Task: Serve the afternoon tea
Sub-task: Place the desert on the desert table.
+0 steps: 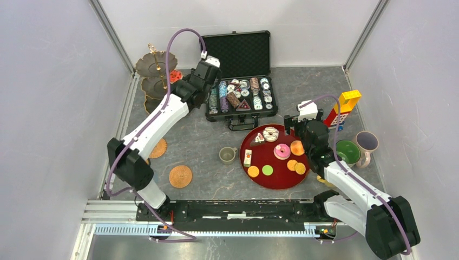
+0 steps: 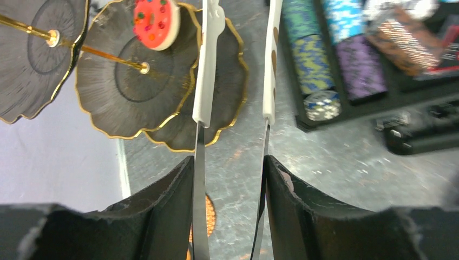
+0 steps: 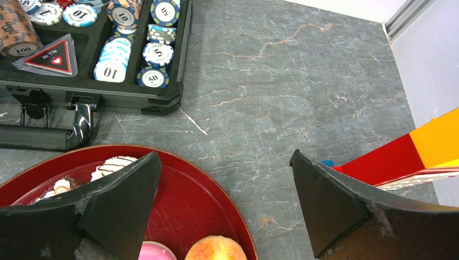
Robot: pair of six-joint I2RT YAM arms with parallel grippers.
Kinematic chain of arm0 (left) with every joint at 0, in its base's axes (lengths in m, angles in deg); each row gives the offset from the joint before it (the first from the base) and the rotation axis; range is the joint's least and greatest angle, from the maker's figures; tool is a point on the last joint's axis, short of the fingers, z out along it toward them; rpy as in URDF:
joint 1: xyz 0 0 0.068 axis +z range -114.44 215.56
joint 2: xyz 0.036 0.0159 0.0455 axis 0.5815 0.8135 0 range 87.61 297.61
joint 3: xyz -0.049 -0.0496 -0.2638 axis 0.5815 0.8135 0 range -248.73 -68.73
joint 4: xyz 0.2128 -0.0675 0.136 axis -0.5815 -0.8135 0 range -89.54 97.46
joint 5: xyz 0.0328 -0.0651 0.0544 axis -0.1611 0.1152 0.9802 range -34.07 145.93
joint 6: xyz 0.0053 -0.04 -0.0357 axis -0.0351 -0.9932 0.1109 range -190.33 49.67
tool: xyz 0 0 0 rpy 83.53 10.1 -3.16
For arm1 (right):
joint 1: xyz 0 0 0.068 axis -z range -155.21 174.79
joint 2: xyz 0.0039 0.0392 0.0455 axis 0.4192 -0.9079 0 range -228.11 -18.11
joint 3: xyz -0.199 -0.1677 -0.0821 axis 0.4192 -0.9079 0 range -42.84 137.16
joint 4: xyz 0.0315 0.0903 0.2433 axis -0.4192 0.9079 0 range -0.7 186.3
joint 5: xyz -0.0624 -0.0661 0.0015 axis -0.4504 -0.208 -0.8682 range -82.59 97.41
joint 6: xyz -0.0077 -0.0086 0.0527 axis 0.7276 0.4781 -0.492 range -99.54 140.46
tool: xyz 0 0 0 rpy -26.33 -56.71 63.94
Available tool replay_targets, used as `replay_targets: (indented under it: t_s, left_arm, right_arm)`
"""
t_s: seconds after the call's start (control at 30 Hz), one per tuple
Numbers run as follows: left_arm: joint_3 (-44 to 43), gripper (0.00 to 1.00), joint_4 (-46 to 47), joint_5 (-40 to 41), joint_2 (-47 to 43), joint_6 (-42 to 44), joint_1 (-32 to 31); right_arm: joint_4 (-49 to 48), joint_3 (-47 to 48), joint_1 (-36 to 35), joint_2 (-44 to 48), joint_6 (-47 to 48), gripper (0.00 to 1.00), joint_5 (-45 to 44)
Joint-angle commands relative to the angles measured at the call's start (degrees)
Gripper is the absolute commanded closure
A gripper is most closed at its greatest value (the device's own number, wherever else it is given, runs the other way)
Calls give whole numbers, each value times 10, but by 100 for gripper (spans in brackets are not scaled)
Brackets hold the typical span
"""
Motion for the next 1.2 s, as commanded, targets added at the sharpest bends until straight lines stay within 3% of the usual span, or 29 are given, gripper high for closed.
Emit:
replay_targets:
  t_s: [0.0,0.17,0.27,0.4,0.77,0.97,1.17]
  left_arm:
    - [3,46,-9,-65,-80,-46,-39]
    - [49,44,-11,-194,-141,-46,-101]
    - [76,44,-11,-230,-159,-45,-154]
    - [101,44,-14,-235,-166,-53,-227]
    - [144,44,-6,-263,-116,-159,-323]
    - [142,44,32,-245,-69,-155,-374]
    - [133,42,55,-216,-15,-130,-396]
  right_arm:
    - [-22,13,3,4,-6,2,4]
    - [-20,14,3,6,-7,2,3]
    - [-18,15,3,7,-7,2,4]
    - [-13,16,3,10,-6,2,1]
    - [2,17,3,30,-11,2,-44]
    - [40,30,7,32,-54,2,-117]
    - [52,34,18,36,-67,2,-115]
